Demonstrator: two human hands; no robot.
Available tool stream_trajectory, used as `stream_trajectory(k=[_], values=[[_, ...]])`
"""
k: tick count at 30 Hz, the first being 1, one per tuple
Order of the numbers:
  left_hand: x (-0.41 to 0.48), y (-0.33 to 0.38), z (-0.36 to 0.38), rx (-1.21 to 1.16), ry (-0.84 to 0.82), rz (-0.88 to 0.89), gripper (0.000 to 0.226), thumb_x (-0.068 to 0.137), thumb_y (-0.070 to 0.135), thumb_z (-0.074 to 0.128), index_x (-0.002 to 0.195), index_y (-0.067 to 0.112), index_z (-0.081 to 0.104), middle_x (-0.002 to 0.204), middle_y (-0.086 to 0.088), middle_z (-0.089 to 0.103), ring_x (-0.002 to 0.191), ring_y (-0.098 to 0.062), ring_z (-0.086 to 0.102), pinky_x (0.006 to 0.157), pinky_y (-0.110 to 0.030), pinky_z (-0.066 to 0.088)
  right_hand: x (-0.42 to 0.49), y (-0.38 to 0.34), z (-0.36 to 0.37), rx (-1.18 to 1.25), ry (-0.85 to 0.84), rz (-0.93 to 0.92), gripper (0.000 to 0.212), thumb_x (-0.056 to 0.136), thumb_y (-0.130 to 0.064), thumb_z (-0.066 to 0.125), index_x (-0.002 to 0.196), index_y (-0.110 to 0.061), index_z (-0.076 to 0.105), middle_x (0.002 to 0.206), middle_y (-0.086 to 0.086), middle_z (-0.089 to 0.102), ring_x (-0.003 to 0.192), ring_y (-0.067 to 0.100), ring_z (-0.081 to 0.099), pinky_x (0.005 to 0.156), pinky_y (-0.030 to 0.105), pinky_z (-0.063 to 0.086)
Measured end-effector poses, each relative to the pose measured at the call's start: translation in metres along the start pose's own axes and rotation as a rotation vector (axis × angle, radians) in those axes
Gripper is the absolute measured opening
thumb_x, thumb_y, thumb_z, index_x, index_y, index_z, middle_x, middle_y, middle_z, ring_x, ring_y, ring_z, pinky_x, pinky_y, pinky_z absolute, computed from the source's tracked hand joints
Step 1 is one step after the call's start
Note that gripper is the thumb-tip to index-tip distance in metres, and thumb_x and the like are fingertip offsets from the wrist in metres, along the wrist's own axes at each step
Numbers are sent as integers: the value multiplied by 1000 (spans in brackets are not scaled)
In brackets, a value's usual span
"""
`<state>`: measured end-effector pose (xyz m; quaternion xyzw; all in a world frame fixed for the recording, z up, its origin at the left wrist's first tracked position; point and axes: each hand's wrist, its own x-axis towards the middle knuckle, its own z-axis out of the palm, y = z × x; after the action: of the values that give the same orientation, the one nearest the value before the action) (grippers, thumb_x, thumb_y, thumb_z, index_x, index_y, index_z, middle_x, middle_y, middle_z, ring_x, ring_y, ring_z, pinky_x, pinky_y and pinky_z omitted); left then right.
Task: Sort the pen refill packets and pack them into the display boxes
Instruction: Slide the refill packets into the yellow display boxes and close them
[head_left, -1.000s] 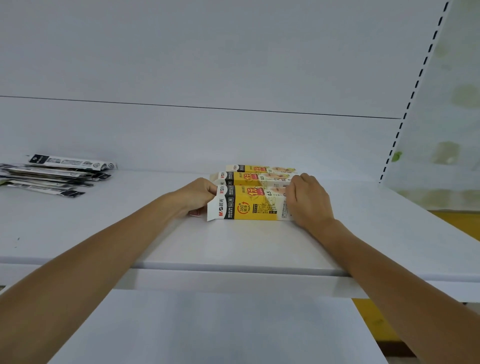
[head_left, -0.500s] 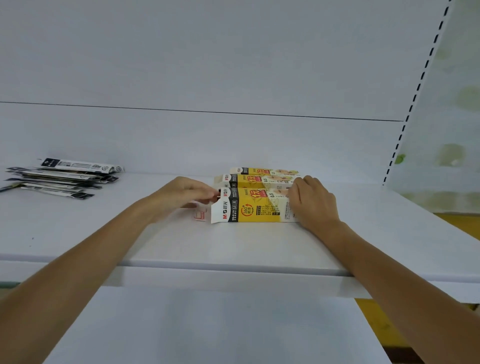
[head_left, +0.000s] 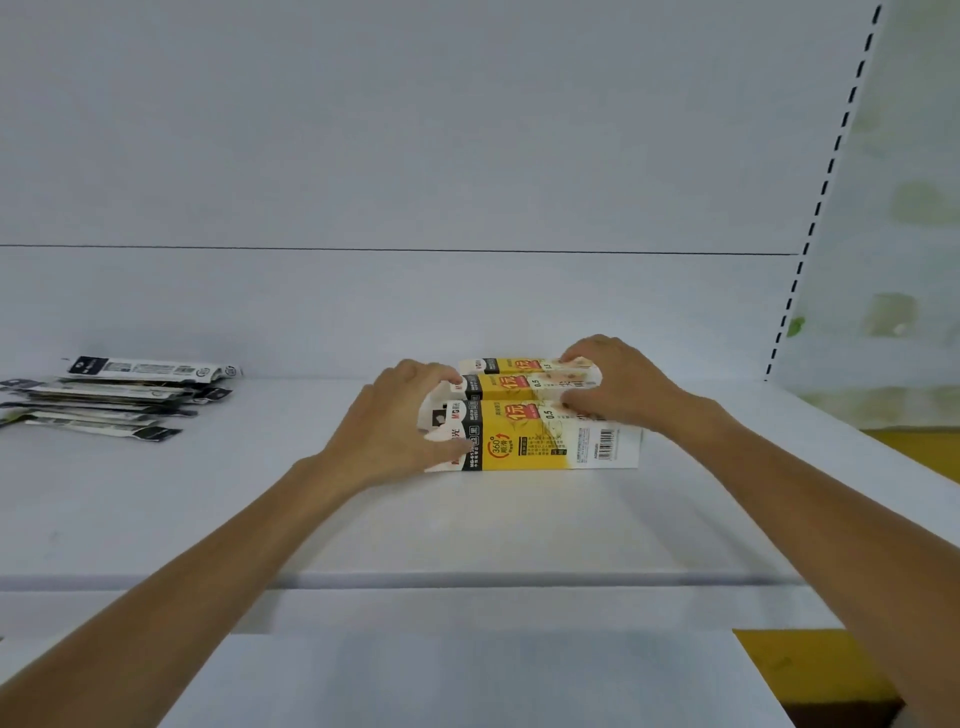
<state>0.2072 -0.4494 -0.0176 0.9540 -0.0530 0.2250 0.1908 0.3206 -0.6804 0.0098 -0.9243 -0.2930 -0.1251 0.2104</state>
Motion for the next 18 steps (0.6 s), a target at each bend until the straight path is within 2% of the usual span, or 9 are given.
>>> stream_trajectory(k=[2,4,5,7,9,10,12,15,18], values=[[-1,-3,15,-67,-16,37,57,71,49,69,123,32,53,122,9,51,110,-11,45,95,-30,38,15,-1,-1,79,-113,41,55,82,-34,67,131,-18,48,136,0,46,119,17,46,89,25,36],[-3,-5,23,-159,35,40,50,74,41,74,120,28,58,116,8,53,103,-10,43,85,-20,35,26,0,3,193,-241,124,59,81,-44,66,131,-20,48,130,-1,50,103,13,53,79,21,41],[-2,-6,23,-161,39,43,46,76,36,75,119,28,59,113,9,51,101,-9,41,80,-17,32,29,1,6,189,-262,147,58,80,-48,65,130,-23,51,128,-3,51,100,11,54,81,24,43],[-1,-5,21,-121,15,35,43,77,35,73,117,28,59,109,12,46,101,-9,38,80,-19,31,39,5,13,52,-231,148,52,80,-49,65,126,-26,55,132,-2,51,110,16,51,98,40,40],[0,-3,20,-109,5,17,41,78,37,71,116,30,58,109,13,45,102,-8,37,85,-25,34,45,2,16,-107,-207,113,49,80,-47,66,123,-25,59,130,-2,54,117,22,47,102,46,34],[-1,-3,20,-115,5,7,39,79,37,70,116,31,58,111,13,46,103,-8,36,87,-27,35,47,0,15,-126,-201,96,49,79,-46,68,121,-24,60,129,-2,55,118,23,46,102,45,33],[-3,-5,20,-122,-11,2,38,82,38,66,118,35,56,116,13,47,105,-6,36,90,-29,39,47,-3,6,24,-155,72,53,73,-40,76,119,-19,59,127,0,55,116,20,47,97,37,38],[1,-11,18,-58,-24,-12,40,83,42,65,121,35,55,122,13,48,113,-9,39,93,-31,39,36,-8,-22,305,57,40,58,67,-26,81,116,-15,53,113,-2,53,102,11,48,74,16,40],[18,-16,21,12,-49,-78,46,79,49,64,121,33,56,123,7,51,117,-16,43,99,-38,36,17,-12,-50,341,62,1,51,65,-28,83,107,-24,55,107,-7,57,95,12,55,69,17,44]])
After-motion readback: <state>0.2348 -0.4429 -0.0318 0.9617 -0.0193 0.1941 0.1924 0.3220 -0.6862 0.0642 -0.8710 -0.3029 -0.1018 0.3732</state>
